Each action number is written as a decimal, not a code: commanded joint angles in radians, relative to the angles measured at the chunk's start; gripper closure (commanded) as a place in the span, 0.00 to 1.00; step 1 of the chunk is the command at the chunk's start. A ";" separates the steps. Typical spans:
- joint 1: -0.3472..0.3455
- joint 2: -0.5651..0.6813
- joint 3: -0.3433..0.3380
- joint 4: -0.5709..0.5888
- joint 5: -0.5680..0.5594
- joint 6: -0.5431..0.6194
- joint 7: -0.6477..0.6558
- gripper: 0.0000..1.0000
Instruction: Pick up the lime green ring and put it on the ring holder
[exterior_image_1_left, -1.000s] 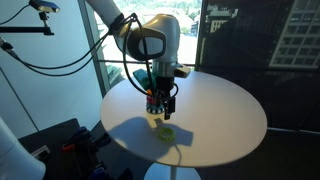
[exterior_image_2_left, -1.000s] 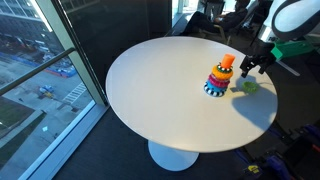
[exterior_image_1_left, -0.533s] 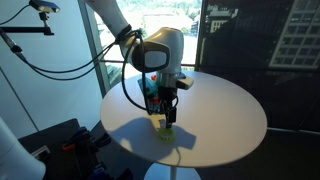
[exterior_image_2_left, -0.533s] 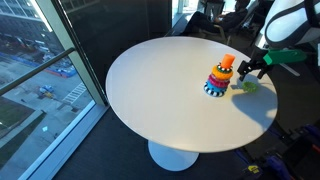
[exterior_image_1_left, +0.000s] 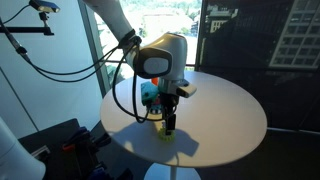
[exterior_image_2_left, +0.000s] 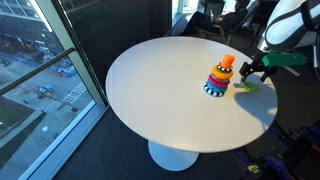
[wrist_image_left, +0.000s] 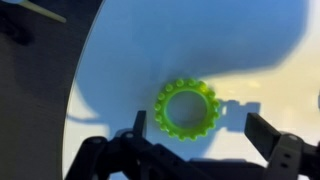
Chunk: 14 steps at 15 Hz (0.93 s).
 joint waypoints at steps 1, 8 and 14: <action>-0.002 0.027 -0.015 0.007 0.012 0.032 0.055 0.00; -0.004 0.074 -0.006 0.009 0.076 0.087 0.062 0.00; -0.007 0.080 -0.003 0.003 0.112 0.108 0.055 0.00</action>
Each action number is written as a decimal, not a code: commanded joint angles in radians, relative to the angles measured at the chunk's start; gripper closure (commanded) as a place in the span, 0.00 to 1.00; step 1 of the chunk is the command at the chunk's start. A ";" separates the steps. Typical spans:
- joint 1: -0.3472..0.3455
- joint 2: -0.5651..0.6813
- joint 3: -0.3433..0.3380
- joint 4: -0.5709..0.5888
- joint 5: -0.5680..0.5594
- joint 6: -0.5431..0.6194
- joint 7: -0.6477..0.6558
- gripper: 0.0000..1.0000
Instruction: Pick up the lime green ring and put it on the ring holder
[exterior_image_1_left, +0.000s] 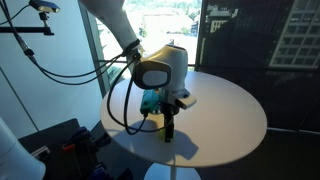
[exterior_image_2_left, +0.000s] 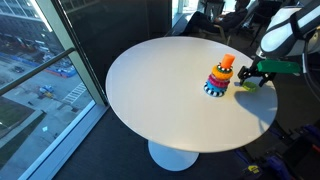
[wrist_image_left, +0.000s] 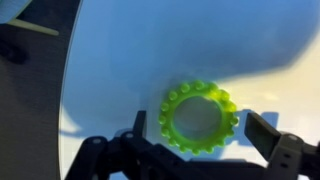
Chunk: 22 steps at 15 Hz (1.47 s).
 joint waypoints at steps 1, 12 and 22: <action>-0.008 0.004 0.009 0.002 0.032 0.025 0.004 0.00; -0.015 0.008 0.021 -0.003 0.084 0.059 -0.009 0.00; -0.020 0.015 0.024 -0.003 0.114 0.065 -0.010 0.44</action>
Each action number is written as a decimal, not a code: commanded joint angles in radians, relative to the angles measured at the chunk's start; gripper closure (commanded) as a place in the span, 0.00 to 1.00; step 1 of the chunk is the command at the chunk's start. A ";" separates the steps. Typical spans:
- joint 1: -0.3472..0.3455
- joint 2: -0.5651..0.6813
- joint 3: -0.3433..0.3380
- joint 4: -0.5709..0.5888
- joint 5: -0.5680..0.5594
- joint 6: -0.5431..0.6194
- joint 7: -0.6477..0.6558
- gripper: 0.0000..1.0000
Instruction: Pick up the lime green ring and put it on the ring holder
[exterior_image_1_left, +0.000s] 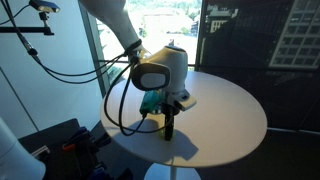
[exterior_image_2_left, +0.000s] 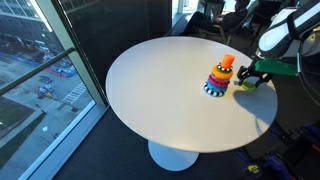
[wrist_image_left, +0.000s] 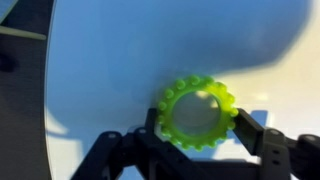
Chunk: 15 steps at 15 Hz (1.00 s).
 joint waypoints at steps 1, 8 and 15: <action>-0.020 0.001 0.016 -0.001 0.029 0.020 -0.010 0.51; 0.004 -0.067 -0.013 0.010 -0.011 -0.053 0.026 0.51; 0.021 -0.196 -0.011 0.050 -0.066 -0.174 0.060 0.51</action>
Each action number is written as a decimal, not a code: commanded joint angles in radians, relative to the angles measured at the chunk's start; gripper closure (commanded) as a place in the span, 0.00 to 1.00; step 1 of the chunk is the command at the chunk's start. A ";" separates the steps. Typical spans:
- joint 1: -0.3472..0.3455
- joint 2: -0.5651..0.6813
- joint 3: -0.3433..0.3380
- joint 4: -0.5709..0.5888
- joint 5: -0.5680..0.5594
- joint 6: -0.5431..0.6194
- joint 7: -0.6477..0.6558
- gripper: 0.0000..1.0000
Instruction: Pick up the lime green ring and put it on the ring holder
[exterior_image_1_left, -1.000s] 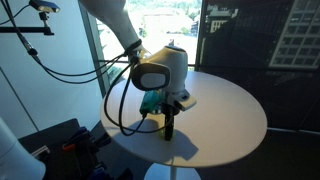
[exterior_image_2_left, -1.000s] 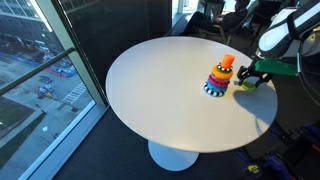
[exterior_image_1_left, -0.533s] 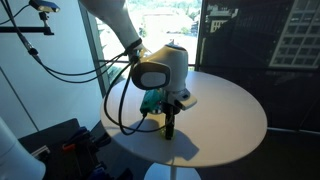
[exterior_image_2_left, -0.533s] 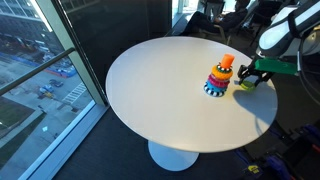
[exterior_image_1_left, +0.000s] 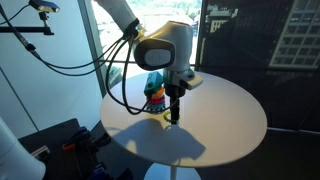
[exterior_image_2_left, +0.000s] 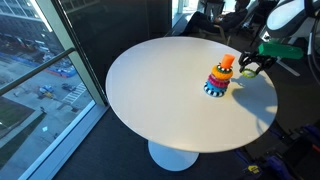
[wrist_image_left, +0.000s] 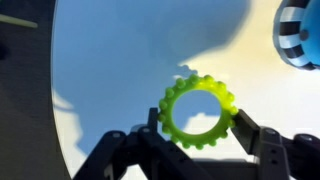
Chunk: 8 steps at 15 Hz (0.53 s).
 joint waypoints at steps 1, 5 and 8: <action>0.008 -0.094 0.008 0.018 -0.029 -0.082 0.038 0.51; 0.009 -0.176 0.040 0.040 -0.012 -0.144 0.029 0.51; 0.011 -0.228 0.069 0.060 0.008 -0.194 0.022 0.51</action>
